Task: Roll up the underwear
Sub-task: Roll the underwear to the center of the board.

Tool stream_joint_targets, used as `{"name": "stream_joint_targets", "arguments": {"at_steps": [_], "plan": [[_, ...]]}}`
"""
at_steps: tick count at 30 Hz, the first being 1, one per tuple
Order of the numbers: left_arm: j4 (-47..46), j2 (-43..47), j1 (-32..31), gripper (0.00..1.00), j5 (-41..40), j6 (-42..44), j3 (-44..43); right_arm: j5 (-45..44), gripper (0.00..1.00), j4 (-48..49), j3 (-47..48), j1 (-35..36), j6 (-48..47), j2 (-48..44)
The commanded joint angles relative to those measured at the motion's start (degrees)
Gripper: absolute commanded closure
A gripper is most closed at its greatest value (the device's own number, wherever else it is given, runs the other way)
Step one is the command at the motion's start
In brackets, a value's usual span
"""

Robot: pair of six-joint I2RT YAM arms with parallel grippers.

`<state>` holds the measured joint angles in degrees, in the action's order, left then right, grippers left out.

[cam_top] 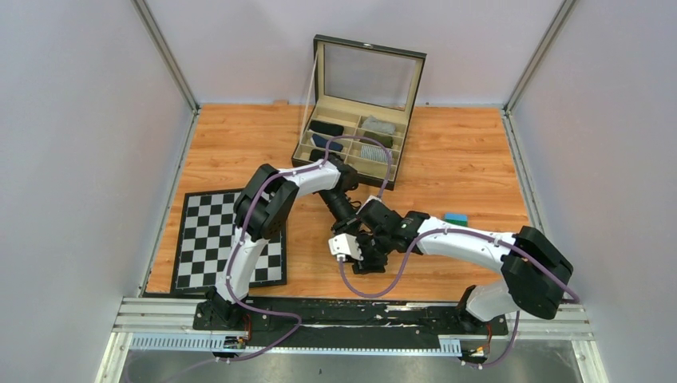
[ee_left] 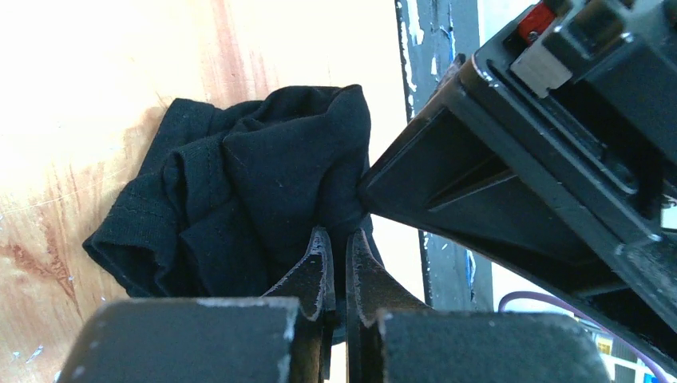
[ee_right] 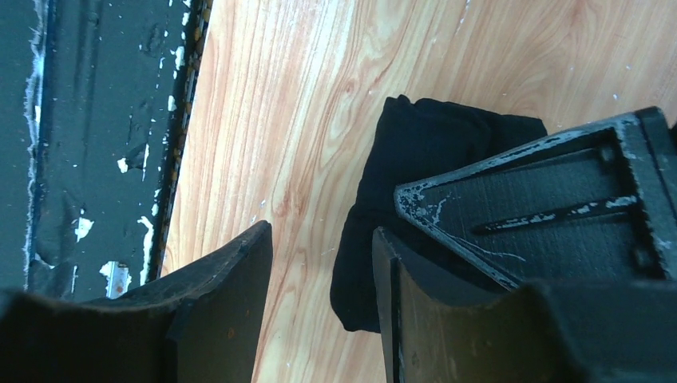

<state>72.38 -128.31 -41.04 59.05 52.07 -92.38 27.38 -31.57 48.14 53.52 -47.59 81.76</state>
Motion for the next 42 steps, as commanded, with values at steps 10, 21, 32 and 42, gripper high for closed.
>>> {"name": "stream_joint_targets", "arguments": {"at_steps": [10,21,32,42], "plan": [[2.4,-1.84,0.13,1.0,-1.39,3.03,-1.04,-12.32,0.5,1.07,3.11,2.47,2.33,-2.08],[4.61,-2.95,0.51,1.0,-0.35,4.25,-2.39,-12.3,0.39,6.11,-0.86,3.7,3.52,1.29],[4.44,-3.52,1.19,1.0,0.59,2.71,-3.42,-9.5,0.68,11.4,-2.78,5.71,7.03,5.03],[-11.79,12.35,10.69,0.53,-12.01,-29.39,-0.77,11.4,0.95,-4.48,6.62,-4.51,5.12,10.66]]}}
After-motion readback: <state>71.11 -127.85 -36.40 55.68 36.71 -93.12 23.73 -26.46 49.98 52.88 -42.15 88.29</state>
